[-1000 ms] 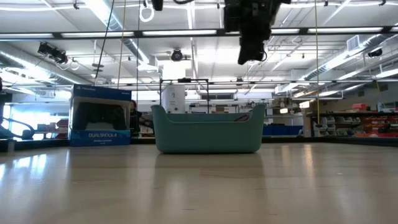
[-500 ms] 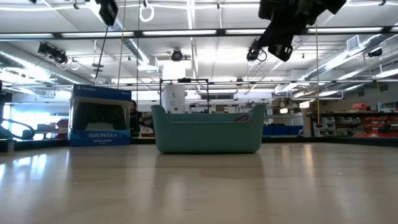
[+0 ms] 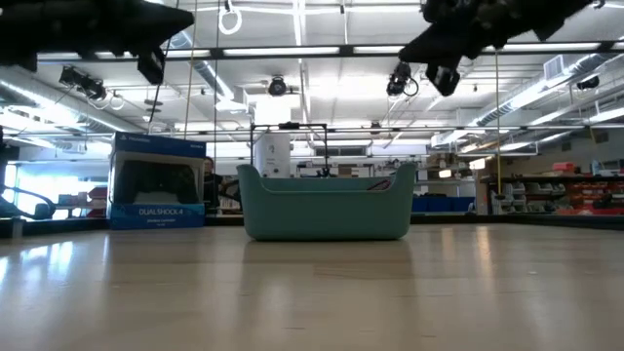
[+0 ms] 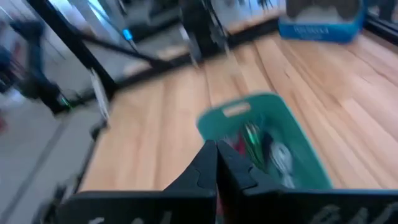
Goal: Pick and place USB-C Cables
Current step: Return to Home Position
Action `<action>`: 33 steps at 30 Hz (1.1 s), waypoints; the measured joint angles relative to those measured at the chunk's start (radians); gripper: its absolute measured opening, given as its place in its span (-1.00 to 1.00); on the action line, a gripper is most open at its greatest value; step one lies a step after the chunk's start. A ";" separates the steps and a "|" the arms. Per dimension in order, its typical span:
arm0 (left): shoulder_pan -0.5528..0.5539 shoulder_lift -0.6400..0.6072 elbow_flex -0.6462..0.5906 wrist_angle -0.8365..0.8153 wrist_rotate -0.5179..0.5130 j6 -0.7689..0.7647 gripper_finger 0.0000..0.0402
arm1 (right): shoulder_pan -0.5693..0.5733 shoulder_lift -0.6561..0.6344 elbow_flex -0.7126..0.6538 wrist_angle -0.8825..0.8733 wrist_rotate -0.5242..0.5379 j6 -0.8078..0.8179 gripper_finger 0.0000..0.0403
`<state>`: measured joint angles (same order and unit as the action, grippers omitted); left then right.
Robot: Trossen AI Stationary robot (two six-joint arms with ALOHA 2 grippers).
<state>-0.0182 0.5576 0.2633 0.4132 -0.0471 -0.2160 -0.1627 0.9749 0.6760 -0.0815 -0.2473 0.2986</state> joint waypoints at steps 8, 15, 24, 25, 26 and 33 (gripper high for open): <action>0.009 -0.010 -0.178 0.287 -0.006 -0.052 -1.00 | -0.012 -0.001 -0.303 0.568 -0.016 0.151 -0.99; 0.009 -0.011 -0.221 0.272 0.002 -0.042 -1.00 | -0.037 -0.008 -0.405 0.649 -0.069 0.135 -0.99; 0.009 -0.033 -0.255 0.204 0.004 -0.067 -1.00 | -0.073 -0.061 -0.609 0.921 -0.097 0.226 -0.99; 0.009 -0.045 -0.255 0.193 0.005 -0.070 -1.00 | -0.076 -0.074 -0.628 0.929 -0.098 0.231 -0.99; 0.009 -0.060 -0.255 0.168 0.009 -0.078 -1.00 | -0.078 -0.089 -0.645 0.932 -0.098 0.239 -0.99; 0.009 -0.210 -0.254 0.008 0.012 -0.115 -1.00 | -0.084 -0.207 -0.668 0.880 -0.111 0.245 -1.00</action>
<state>-0.0093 0.3472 0.0088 0.4209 -0.0356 -0.3307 -0.2464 0.7681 0.0076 0.7988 -0.3580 0.5436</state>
